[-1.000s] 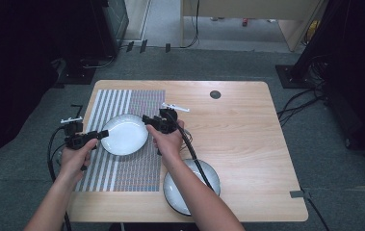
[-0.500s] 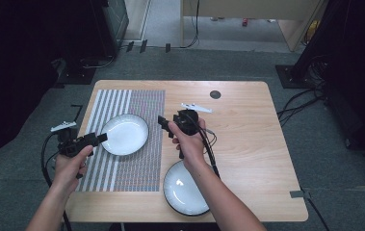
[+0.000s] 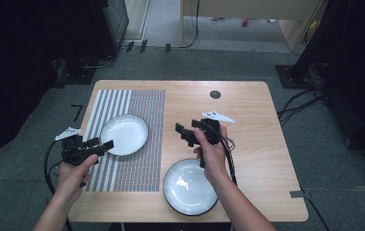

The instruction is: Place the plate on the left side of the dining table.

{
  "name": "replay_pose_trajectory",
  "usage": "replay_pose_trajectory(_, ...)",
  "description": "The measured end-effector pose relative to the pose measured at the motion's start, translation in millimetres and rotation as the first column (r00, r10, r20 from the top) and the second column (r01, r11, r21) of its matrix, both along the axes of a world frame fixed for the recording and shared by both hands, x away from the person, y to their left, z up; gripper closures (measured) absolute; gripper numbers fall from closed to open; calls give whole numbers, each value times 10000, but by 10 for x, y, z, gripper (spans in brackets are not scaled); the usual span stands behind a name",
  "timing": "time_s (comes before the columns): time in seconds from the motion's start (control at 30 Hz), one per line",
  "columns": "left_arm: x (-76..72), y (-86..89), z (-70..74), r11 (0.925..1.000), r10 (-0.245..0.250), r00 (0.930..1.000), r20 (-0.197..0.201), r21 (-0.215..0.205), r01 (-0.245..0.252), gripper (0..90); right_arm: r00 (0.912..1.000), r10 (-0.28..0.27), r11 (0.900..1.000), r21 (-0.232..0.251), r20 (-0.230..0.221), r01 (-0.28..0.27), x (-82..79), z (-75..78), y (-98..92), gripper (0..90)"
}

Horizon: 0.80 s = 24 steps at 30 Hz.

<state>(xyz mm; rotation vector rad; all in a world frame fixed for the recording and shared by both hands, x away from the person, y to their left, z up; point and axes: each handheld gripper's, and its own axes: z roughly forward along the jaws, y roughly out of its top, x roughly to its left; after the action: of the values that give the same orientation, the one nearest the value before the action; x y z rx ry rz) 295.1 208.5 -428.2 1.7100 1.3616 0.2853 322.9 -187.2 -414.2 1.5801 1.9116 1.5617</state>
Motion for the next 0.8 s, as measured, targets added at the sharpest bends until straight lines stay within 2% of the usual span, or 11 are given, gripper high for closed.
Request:
replay_pose_trajectory(0.1, -105, -64, -41, 9996, -181, 9998, 122, 224, 178, 203, 9998, -138, 9998, -122, 109, 140, -110, -9, -159, 266)
replay_pose_trajectory(0.17, -134, -82, -55, 9994, -196, 9997, 138, 285, 192, 196, 9998, -156, 9997, -185, 116, 158, -140, -17, -197, 265)
replay_pose_trajectory(0.2, -189, -114, -82, 9989, -260, 9996, 145, 386, 255, 194, 9997, -193, 9995, -260, 151, 197, -197, -39, -276, 263)
replay_pose_trajectory(0.3, -258, -161, -121, 9985, -297, 9995, 147, 465, 290, 190, 9997, -225, 9996, -153, -37, 225, -275, -85, -394, 256)
replay_pose_trajectory(0.4, -313, -217, -156, 9975, -338, 9993, 187, 634, 325, 190, 9992, -401, 9988, -290, 30, 402, -341, -135, -504, 249)
replay_pose_trajectory(0.5, -353, -246, -178, 9975, -415, 9989, 199, 576, 403, 190, 9985, -554, 9977, -377, 46, 555, -405, -181, -618, 248)
replay_pose_trajectory(0.6, -436, -290, -227, 9985, -423, 9990, 147, 344, 418, 191, 9975, -708, 9964, -458, 60, 710, -460, -222, -745, 249)
replay_pose_trajectory(0.7, -475, -310, -252, 9983, -501, 9987, 88, 308, 498, 195, 9969, -787, 9953, -558, 86, 790, -498, -246, -831, 249)
replay_pose_trajectory(0.8, -537, -339, -297, 9976, -561, 9984, 27, 399, 560, 196, 9948, -1008, 9924, -698, 107, 1013, -575, -300, -1004, 249)
